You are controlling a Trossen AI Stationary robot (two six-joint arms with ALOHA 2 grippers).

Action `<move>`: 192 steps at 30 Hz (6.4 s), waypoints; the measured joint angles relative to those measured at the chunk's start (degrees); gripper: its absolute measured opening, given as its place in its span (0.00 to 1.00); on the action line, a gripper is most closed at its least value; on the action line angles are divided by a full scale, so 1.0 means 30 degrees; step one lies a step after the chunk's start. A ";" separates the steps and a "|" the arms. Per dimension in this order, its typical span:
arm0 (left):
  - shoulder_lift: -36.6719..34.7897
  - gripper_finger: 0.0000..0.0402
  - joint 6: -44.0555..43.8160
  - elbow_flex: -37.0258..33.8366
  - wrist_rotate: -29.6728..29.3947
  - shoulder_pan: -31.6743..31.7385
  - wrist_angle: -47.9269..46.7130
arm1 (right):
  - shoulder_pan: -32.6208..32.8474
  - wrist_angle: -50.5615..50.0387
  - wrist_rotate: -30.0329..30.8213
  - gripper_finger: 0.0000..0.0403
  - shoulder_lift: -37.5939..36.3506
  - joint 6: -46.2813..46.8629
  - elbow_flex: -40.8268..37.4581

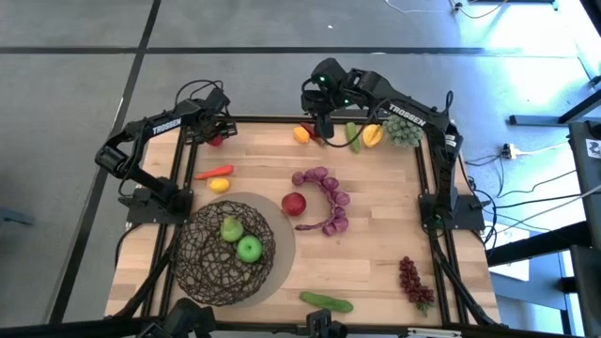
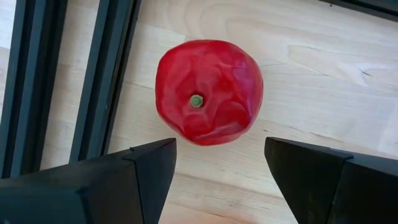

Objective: Build produce basket
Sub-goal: Put the red tomato into the black wire basket

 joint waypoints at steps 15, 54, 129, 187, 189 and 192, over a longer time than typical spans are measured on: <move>0.0015 0.59 -0.0059 0.0007 -0.0053 -0.0044 -0.0087 | 0.0007 -0.0007 0.0000 0.16 0.0000 0.0000 0.0000; 0.1056 1.00 -0.5890 -0.0422 -0.2482 0.0080 0.1101 | 0.0007 0.0000 0.0000 0.16 0.0000 0.0007 0.0015; 0.1043 0.66 -0.6024 -0.1457 -0.2557 -0.0165 0.2749 | 0.0015 0.0129 -0.0007 0.16 0.0000 0.0007 0.0015; 0.1064 0.64 0.6236 0.7535 -0.2647 -0.6651 -0.6042 | 0.0022 0.0213 -0.3628 0.16 0.0000 -0.0112 0.0015; 0.1063 0.64 0.6834 0.8442 -0.2690 -0.7205 -0.7062 | 0.0029 -0.0167 -0.5491 0.16 0.0000 -0.0578 0.0015; 0.1049 0.64 0.7532 0.9588 -0.2935 -0.8147 -0.8584 | 0.0043 -0.1004 -0.8004 0.16 0.0000 -0.1070 0.0015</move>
